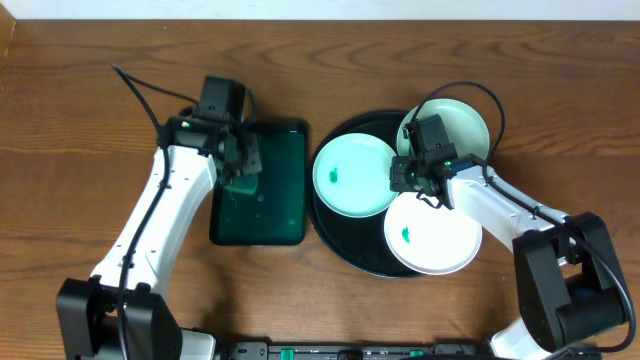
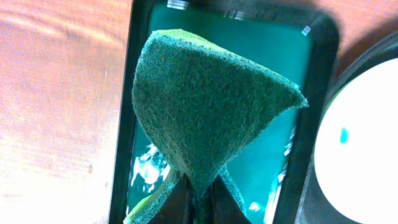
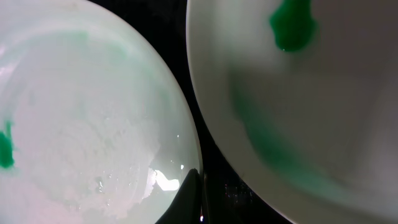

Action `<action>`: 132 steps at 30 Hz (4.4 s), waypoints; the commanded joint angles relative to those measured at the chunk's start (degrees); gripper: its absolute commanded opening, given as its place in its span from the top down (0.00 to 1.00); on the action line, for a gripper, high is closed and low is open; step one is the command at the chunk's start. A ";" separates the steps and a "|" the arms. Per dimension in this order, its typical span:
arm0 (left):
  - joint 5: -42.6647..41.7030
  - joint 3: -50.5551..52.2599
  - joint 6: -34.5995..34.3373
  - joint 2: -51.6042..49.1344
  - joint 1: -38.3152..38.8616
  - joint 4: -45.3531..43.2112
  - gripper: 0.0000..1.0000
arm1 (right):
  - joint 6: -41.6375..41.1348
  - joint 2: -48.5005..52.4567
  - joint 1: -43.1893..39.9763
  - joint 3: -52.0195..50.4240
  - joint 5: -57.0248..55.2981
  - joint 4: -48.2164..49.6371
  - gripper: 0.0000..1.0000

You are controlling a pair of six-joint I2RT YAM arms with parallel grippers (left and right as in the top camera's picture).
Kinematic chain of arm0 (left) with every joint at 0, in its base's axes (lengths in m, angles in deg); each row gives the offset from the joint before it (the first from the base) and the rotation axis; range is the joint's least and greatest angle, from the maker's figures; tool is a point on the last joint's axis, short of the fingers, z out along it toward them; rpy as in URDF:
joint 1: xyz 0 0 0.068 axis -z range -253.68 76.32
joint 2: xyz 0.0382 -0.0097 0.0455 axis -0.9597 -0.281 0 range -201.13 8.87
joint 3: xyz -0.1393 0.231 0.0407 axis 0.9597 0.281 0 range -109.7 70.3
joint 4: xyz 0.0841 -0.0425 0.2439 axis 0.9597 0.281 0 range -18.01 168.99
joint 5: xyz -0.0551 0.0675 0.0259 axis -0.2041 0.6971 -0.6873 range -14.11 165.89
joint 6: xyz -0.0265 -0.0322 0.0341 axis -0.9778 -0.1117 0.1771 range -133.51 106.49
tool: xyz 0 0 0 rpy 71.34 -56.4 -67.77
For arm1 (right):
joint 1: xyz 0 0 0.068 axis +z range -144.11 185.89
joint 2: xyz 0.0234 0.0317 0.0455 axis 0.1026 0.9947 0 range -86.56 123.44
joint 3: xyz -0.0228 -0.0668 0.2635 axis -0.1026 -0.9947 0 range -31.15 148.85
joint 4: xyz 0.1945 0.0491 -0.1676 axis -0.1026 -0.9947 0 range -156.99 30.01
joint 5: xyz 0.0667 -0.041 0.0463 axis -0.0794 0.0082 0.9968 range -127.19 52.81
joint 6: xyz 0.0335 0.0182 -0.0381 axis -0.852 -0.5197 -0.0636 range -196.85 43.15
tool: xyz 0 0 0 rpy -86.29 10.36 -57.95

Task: Clean dirty plates on tray and stack at the side
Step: 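Carry the sponge with the left gripper toward the pale green plate, then lower the sponge onto the left pale green plate and start wiping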

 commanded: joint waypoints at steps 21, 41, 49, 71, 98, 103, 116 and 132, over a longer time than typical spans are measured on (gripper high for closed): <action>-6.16 -0.55 -13.16 -5.31 15.78 -15.85 0.93 | 0.33 0.50 0.26 -0.09 -1.40 0.07 0.99; -6.19 -0.55 -15.76 -16.92 18.62 -18.38 0.93 | 0.33 0.50 0.26 -0.09 -1.40 0.07 0.99; -4.68 -0.52 -18.29 -17.38 20.39 -20.79 0.93 | 0.33 0.50 0.26 -0.09 -1.42 0.07 0.99; -1.01 -0.04 -19.54 -23.41 21.51 -18.88 0.93 | 0.33 0.50 0.26 -0.09 -1.42 0.04 0.99; -8.13 0.04 -19.10 -28.46 23.43 -19.12 0.92 | 0.33 0.50 0.26 -0.09 -1.40 0.02 0.99; -8.11 0.07 -19.08 -28.52 23.43 -19.12 0.93 | 0.33 0.50 0.26 -0.09 -1.40 0.02 0.99; -8.50 0.15 -17.62 -28.63 25.20 -19.10 0.93 | 0.33 0.50 0.26 -0.09 -1.40 0.04 0.99; -22.64 -1.27 -17.35 -20.37 25.90 -21.00 0.93 | 0.33 0.50 0.26 -0.09 -1.40 0.04 0.99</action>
